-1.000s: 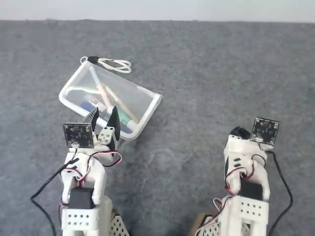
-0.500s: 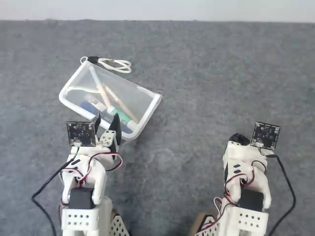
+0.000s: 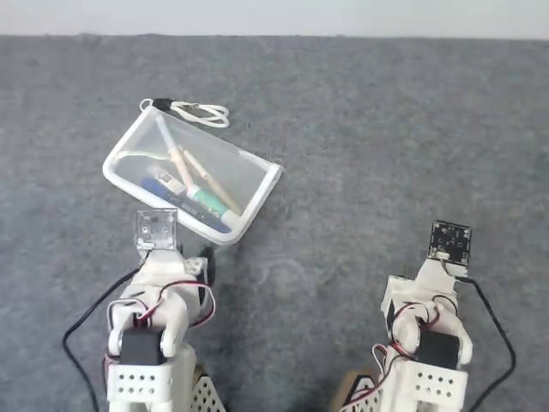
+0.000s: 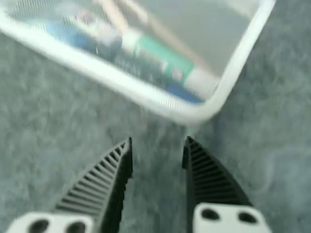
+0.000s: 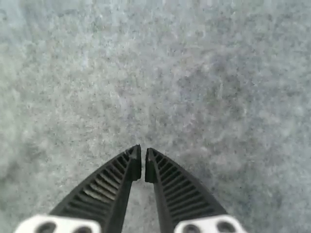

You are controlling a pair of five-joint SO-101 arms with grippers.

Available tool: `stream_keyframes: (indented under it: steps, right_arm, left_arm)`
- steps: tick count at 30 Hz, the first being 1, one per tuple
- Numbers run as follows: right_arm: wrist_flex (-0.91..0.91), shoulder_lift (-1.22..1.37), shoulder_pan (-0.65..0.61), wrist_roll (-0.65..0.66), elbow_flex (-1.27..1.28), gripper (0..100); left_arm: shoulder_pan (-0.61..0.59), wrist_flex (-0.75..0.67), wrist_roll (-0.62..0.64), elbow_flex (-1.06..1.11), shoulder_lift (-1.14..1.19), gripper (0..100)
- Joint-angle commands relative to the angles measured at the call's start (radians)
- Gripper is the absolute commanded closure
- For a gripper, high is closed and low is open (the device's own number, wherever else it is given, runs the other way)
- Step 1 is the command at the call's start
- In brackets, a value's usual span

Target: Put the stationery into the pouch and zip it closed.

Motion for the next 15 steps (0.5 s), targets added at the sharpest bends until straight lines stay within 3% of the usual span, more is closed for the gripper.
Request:
stream_keyframes:
  steps: [1, 15]
  right_arm:
    - [0.007, 0.008, -0.007, -0.002, 0.017, 99.2]
    - [0.007, 0.008, -0.007, -0.002, 0.017, 99.1]
  left_arm:
    - [-0.006, 0.043, 0.002, -0.012, -0.015, 84]
    - [-0.035, 0.049, 0.002, -0.012, -0.015, 84]
